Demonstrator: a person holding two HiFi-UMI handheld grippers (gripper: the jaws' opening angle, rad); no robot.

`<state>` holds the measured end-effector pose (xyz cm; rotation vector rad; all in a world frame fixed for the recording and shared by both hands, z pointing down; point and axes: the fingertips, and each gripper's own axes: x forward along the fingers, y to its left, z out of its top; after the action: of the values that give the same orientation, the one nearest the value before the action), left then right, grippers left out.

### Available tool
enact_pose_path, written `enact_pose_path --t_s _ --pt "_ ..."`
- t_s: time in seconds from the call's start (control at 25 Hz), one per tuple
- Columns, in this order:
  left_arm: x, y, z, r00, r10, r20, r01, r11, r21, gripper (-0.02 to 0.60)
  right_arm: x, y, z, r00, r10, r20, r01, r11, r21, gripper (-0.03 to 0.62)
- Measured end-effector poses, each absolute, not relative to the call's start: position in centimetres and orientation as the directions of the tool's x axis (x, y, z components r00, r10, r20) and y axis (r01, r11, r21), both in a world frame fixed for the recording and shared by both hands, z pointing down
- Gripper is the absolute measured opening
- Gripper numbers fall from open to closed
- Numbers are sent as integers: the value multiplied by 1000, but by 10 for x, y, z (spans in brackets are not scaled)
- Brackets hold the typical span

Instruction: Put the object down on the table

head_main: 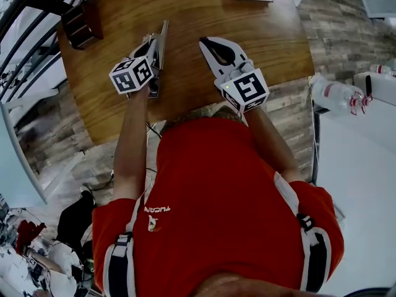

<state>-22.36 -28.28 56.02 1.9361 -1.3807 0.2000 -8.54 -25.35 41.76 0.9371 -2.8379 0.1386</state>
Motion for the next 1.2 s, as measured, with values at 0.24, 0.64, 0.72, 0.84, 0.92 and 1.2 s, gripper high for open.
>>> enact_pose_path --t_s 0.24,0.64,0.72,0.84,0.92,1.2 --pt "-233 -285 569 385 -757 528 -878 -124 463 61 -86 -256 421 -793 -582 180 -597 801 -42 25" --pt "-240 -282 572 358 -773 523 -891 -115 439 254 -90 -255 422 -798 -576 178 -592 805 -47 25" --pt "-243 -280 572 350 -773 530 -896 -111 430 261 -92 -254 421 -800 -574 175 -589 807 -46 25" --pt "-251 -277 569 320 -784 532 -908 -95 407 267 -94 -253 418 -803 -572 169 -585 810 -44 25" --pt "-258 -274 564 296 -795 530 -918 -84 387 268 -96 -252 417 -806 -569 164 -582 812 -42 25" --pt "-263 -263 499 252 -885 391 -948 -145 282 268 -103 -248 404 -819 -560 126 -569 821 -47 25"
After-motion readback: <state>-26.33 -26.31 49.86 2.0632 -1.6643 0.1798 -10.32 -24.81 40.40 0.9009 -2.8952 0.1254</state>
